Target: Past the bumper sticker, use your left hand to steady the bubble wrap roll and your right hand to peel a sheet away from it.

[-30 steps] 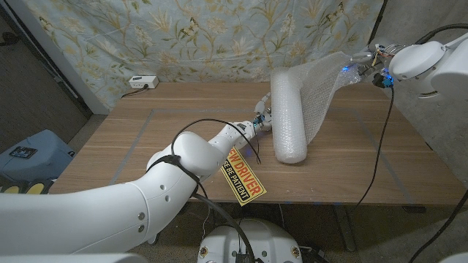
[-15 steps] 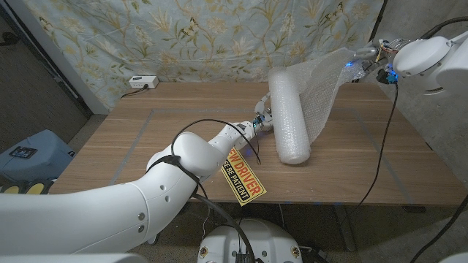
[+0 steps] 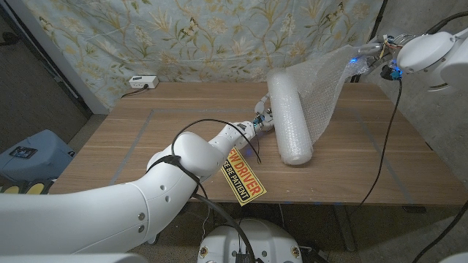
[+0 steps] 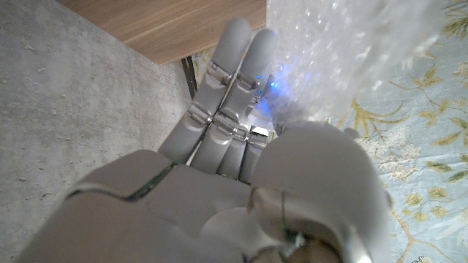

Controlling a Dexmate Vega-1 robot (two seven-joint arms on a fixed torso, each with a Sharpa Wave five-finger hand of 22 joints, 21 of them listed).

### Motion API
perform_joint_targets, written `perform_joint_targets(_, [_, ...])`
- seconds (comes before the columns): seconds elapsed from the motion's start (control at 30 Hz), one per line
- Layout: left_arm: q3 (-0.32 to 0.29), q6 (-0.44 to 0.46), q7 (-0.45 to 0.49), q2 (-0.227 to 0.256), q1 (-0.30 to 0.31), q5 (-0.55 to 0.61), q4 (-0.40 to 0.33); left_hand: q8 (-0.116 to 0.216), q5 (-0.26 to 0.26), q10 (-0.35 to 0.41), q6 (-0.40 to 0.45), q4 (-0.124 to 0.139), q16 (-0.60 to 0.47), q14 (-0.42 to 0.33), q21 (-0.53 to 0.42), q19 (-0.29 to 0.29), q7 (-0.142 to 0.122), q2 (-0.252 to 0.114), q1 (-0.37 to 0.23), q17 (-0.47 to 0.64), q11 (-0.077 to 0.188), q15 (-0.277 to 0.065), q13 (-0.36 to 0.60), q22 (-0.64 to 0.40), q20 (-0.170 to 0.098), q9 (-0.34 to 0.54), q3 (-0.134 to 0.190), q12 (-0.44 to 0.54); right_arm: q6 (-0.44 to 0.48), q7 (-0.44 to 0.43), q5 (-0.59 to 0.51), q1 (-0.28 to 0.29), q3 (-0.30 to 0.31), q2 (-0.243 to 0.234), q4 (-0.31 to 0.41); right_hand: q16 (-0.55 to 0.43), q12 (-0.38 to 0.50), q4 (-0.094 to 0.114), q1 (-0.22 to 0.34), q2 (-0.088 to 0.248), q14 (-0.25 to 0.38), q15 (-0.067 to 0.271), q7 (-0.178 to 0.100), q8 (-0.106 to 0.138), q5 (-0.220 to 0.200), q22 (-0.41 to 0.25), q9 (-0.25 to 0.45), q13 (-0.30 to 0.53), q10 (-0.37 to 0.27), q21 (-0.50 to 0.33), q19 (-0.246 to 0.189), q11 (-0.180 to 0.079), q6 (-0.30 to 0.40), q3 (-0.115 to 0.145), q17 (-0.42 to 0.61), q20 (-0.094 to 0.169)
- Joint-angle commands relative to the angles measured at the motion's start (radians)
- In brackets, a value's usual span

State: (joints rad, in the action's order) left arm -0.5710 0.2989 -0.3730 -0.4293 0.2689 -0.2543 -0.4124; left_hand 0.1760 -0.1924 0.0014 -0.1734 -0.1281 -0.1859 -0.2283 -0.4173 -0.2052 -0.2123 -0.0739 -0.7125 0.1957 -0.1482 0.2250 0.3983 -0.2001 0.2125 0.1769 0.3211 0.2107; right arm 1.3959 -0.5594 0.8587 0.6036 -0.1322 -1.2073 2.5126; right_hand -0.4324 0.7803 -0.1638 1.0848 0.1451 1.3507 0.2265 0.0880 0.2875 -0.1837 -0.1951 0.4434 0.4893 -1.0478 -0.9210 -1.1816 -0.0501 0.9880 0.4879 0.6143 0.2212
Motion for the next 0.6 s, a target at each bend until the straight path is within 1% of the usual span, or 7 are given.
perform_joint_targets(0.03, [-0.028, -0.001, -0.012, 0.003, 0.001, 0.021, 0.000, 0.006, 0.000, -0.006, -0.066, 0.000, -0.008, 0.001, 0.006, -0.002, -0.007, -0.012, 0.002, 0.000, -0.001, -0.001, 0.003, -0.002, 0.002, 0.000, -0.003, 0.007, 0.000, 0.019, -0.020, 0.008, 0.021, -0.007, -0.003, 0.003, -0.001, -0.004, 0.018, 0.004, 0.008, 0.002, 0.019, -0.004, -0.007, -0.003, 0.006, 0.004, -0.004, -0.008, 0.007, -0.006, 0.025, 0.005, 0.002, 0.001])
perform_joint_targets(0.17, [-0.044, 0.001, -0.026, 0.005, 0.000, 0.034, 0.000, 0.007, 0.000, -0.005, -0.066, 0.000, -0.008, 0.001, 0.006, -0.002, -0.007, -0.013, 0.002, 0.000, -0.001, -0.001, 0.003, -0.002, 0.002, 0.000, -0.003, 0.008, 0.000, 0.027, -0.032, 0.009, 0.028, -0.011, 0.004, 0.005, -0.001, -0.004, 0.019, 0.004, 0.008, 0.002, 0.018, -0.007, -0.008, -0.002, 0.007, 0.006, -0.004, -0.011, 0.008, -0.005, 0.023, 0.004, 0.002, 0.001])
perform_joint_targets(0.43, [-0.072, 0.005, -0.047, 0.008, 0.000, 0.057, 0.000, 0.007, 0.000, -0.005, -0.066, -0.001, -0.008, 0.003, 0.007, -0.002, -0.007, -0.013, 0.003, 0.000, 0.000, -0.001, 0.002, -0.002, 0.002, 0.000, -0.003, 0.009, 0.000, -0.010, 0.011, 0.014, 0.050, -0.026, 0.012, 0.005, -0.002, -0.004, 0.020, 0.004, 0.010, 0.002, 0.021, -0.011, -0.008, -0.002, 0.009, 0.006, -0.005, -0.016, 0.011, -0.007, 0.023, 0.004, 0.005, 0.001])
perform_joint_targets(0.5, [-0.097, 0.008, -0.062, 0.011, 0.000, 0.078, 0.000, 0.007, 0.000, -0.004, -0.066, -0.001, -0.008, 0.003, 0.007, -0.002, -0.007, -0.014, 0.003, 0.000, -0.001, -0.001, 0.002, -0.002, 0.002, 0.000, -0.003, 0.009, 0.000, -0.007, 0.009, 0.021, 0.060, -0.021, 0.013, 0.006, -0.003, -0.004, 0.020, 0.004, 0.010, 0.002, 0.022, -0.011, -0.008, -0.002, 0.010, 0.006, -0.005, -0.017, 0.011, -0.006, 0.024, 0.004, 0.005, 0.001])
perform_joint_targets(0.53, [-0.096, 0.008, -0.064, 0.011, -0.001, 0.079, 0.000, 0.007, 0.000, -0.004, -0.066, -0.002, -0.007, 0.003, 0.007, -0.002, -0.007, -0.014, 0.003, 0.000, -0.001, -0.001, 0.002, -0.002, 0.002, 0.000, -0.003, 0.010, 0.000, -0.004, 0.005, 0.023, 0.061, -0.020, 0.013, 0.007, -0.003, -0.004, 0.020, 0.005, 0.009, 0.002, 0.022, -0.012, -0.008, -0.002, 0.010, 0.008, -0.003, -0.018, 0.011, -0.007, 0.024, 0.004, 0.003, 0.001])
perform_joint_targets(0.6, [-0.135, 0.013, -0.088, 0.015, -0.003, 0.115, 0.000, 0.007, 0.000, -0.004, -0.066, -0.002, -0.007, 0.004, 0.007, -0.002, -0.007, -0.014, 0.003, 0.000, -0.002, -0.001, 0.002, -0.002, 0.002, 0.000, -0.003, 0.010, 0.000, -0.007, 0.004, 0.024, 0.063, -0.017, 0.014, 0.007, -0.003, -0.004, 0.020, 0.004, 0.010, 0.002, 0.022, -0.013, -0.008, -0.002, 0.011, 0.008, -0.004, -0.019, 0.012, -0.005, 0.024, 0.004, 0.004, 0.001])
